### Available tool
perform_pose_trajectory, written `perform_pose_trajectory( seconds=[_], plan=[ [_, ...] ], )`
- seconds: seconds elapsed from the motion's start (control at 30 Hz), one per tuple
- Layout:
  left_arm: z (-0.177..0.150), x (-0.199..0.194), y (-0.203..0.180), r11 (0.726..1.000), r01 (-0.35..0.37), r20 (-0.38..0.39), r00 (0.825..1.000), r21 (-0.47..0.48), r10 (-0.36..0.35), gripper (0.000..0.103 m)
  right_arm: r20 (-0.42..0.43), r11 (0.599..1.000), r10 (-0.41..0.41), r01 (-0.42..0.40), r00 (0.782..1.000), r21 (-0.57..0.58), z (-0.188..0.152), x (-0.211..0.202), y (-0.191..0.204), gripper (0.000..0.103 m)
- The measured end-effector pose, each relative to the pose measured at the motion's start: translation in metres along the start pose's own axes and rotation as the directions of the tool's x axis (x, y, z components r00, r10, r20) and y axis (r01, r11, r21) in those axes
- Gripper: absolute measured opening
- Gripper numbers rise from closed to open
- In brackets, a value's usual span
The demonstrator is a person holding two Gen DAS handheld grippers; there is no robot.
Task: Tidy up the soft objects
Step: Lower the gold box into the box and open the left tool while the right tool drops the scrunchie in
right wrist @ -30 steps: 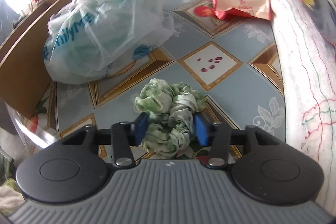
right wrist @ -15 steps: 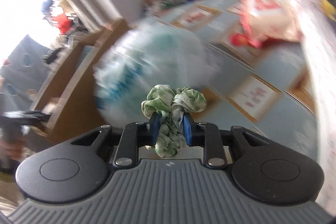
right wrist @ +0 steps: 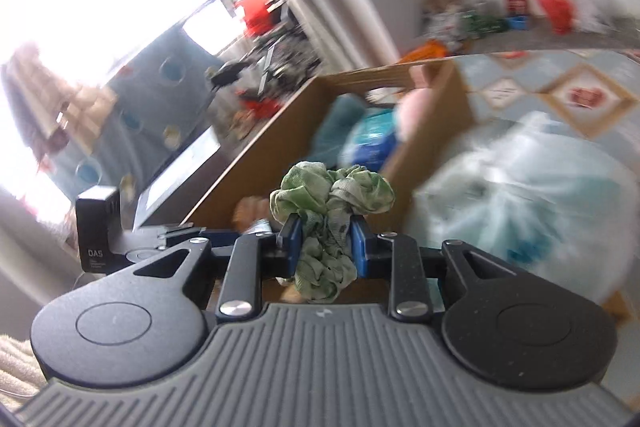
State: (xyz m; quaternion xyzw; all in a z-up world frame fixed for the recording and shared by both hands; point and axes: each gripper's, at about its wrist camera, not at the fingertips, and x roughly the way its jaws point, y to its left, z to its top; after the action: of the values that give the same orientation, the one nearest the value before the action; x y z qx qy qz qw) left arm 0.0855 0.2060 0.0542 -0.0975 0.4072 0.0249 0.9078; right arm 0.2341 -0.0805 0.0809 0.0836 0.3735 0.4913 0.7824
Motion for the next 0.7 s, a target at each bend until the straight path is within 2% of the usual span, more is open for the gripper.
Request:
perform_pose_trajectory(
  seconds=[0.13, 0.27, 0.4, 0.5, 0.7],
  plan=[
    [-0.002, -0.024, 0.007, 0.999, -0.036, 0.099, 0.994, -0.012, 0.037, 0.089, -0.071, 0.997, 0.014, -0.02, 0.997, -0.073, 0.013, 0.031, 0.032, 0.026],
    [-0.005, -0.044, 0.02, 0.995, -0.086, 0.17, 0.981, -0.047, 0.093, 0.089, -0.16, 0.992, 0.006, -0.026, 0.987, -0.125, 0.021, 0.064, 0.052, 0.026],
    [-0.005, -0.059, 0.037, 0.988, -0.123, 0.217, 0.966, -0.094, 0.141, 0.089, -0.28, 0.988, 0.021, -0.062, 0.96, -0.141, 0.025, 0.099, 0.066, 0.027],
    [-0.006, -0.067, 0.05, 0.981, -0.141, 0.237, 0.956, -0.134, 0.17, 0.089, -0.399, 0.983, 0.033, -0.101, 0.916, -0.151, 0.023, 0.132, 0.078, 0.027],
    [-0.013, -0.077, 0.074, 0.964, -0.17, 0.242, 0.946, -0.203, 0.217, 0.089, -0.618, 0.979, -0.007, -0.122, 0.787, -0.166, 0.005, 0.207, 0.095, 0.027]
  ],
)
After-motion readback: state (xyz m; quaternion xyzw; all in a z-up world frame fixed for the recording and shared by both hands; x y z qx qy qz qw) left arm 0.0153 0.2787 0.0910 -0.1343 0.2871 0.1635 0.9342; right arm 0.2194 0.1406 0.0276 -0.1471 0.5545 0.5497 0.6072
